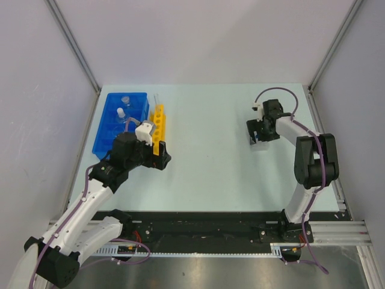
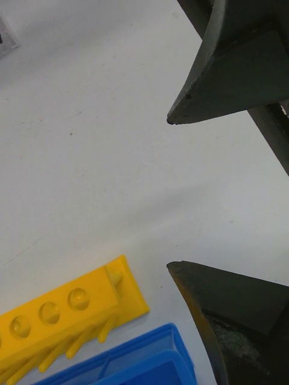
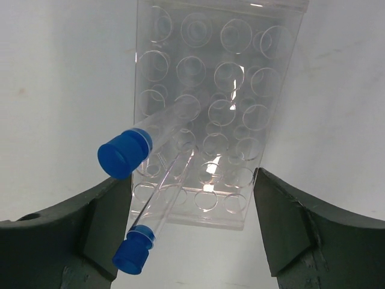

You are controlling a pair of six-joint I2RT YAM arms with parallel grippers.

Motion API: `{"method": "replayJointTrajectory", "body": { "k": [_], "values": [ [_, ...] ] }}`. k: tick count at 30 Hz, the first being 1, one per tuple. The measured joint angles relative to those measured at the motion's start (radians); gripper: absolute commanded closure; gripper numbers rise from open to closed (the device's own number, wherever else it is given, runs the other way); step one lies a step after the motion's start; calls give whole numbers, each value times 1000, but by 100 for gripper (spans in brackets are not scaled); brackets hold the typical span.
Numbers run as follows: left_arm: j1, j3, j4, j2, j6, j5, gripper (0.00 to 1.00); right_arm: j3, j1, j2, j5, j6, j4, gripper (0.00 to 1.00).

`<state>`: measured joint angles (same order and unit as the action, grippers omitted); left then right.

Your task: Organize the chemistry lab equipment

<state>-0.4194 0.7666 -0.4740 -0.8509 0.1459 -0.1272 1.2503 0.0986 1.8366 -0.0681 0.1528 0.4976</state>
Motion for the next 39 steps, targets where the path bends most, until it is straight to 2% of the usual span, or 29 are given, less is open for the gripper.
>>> {"method": "replayJointTrajectory", "body": {
  "k": [11,19,25,30,35,36,39],
  "values": [
    [0,-1,10,-17,13,-39,0,-11,210,-9,-85,-19,15,2],
    [-6,-58,106,-35,148,-126,0,-21,273,-45,-187,10,55,0],
    [-98,-59,130,-79,263,-87,0,-57,271,-189,-246,115,96,0],
    [-230,6,130,-189,350,21,0,-90,205,-305,-362,214,140,0],
    [-367,132,123,-369,405,152,0,-130,23,-418,-526,258,154,0],
    [-396,161,120,-411,414,180,0,-143,-45,-445,-551,258,148,0],
    [-478,284,59,-553,452,288,0,-176,-146,-505,-605,248,124,0]
  ]
}}
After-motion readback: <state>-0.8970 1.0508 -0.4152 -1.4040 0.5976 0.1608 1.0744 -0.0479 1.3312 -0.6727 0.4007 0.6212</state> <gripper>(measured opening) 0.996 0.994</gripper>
